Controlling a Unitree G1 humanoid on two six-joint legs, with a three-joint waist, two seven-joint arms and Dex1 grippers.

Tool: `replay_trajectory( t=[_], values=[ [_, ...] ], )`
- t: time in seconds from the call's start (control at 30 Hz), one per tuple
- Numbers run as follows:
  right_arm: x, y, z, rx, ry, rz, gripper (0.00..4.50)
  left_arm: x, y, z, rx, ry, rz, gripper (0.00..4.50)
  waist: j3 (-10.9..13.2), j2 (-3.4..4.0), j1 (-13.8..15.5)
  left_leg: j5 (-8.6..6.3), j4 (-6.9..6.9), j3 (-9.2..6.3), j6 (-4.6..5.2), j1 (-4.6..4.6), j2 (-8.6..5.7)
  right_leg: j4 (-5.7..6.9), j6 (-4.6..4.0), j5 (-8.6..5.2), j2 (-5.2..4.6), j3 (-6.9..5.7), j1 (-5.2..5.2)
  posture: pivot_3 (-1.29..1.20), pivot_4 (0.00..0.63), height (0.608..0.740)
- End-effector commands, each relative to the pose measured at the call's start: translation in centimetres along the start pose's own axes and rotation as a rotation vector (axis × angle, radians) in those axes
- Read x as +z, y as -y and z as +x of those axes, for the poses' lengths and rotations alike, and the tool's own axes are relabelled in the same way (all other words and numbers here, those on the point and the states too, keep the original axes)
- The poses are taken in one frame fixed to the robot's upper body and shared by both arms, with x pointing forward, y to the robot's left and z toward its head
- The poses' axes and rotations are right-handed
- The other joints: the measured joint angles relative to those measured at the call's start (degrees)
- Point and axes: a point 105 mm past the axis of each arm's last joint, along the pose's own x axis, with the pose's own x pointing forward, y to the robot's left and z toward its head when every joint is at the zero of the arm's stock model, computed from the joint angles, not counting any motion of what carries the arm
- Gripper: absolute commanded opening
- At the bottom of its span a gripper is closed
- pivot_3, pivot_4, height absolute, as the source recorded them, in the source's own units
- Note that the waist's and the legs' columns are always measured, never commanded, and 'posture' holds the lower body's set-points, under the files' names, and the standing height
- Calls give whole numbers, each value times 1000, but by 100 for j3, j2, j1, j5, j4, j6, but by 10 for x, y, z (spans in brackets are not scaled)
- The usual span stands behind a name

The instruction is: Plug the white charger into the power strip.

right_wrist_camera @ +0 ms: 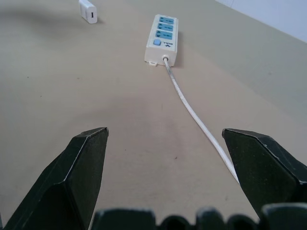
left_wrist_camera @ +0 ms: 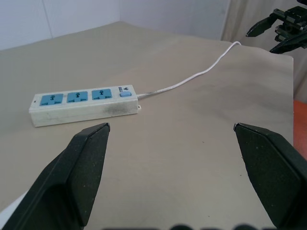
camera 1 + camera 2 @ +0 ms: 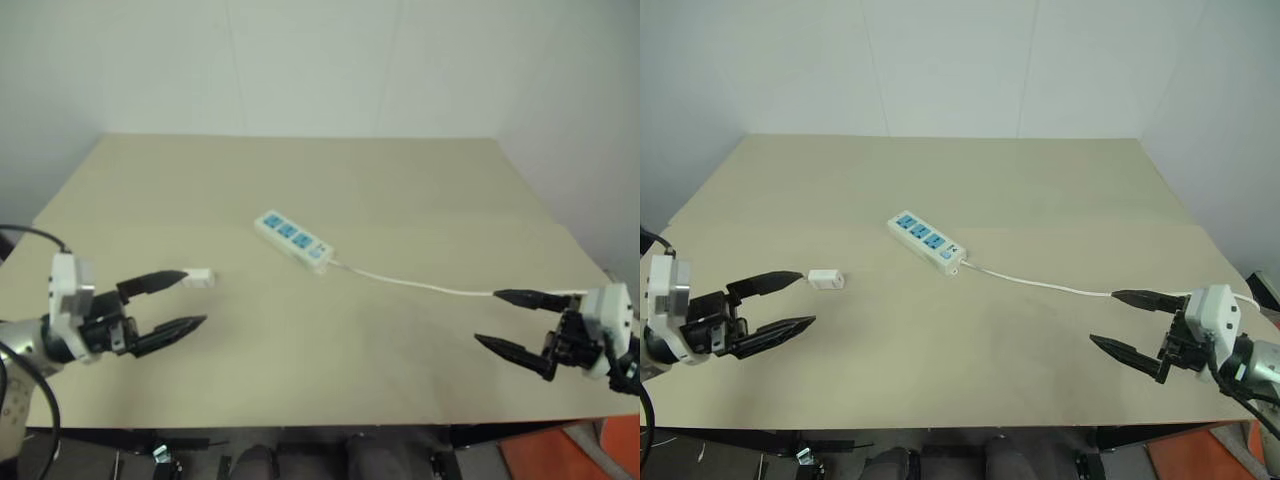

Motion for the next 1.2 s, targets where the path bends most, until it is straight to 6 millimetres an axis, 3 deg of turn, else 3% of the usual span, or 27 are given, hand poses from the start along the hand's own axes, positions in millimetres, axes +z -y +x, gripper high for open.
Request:
replay_trajectory(
  t=[0.03,0.67,0.83,0.93,1.13,1.2],
  values=[
    [7,-1,0,-10,8,-55,4447,9,-2,0,-9,5,57,4500,0,0,0,0,0,0,0,0,0,0,0,0,0,0,0,0,150,740],
    [3,-15,5,-3,-19,-76,4447,12,-11,4,-58,2,105,4500,0,0,-3,0,0,3,0,3,0,1,0,0,0,2,1,0,150,740],
    [6,-10,11,10,-9,-99,4447,14,-12,4,-36,15,110,4500,0,0,-4,0,0,3,0,1,0,1,0,0,0,3,0,0,150,740],
    [4,-4,28,21,-1,-65,4447,12,-11,9,-38,14,113,4500,-1,0,-25,0,0,6,0,8,2,2,1,1,0,4,3,0,150,740],
    [-11,18,93,33,-15,-66,4447,8,-9,28,-33,-3,139,4500,-1,0,-23,0,0,12,0,7,5,3,-3,6,5,8,-3,0,150,740],
    [-16,28,124,33,-34,-69,4447,8,-9,32,-27,-26,141,4500,0,0,-24,0,0,12,0,-2,4,3,-22,17,5,9,-12,0,150,740]
  ],
)
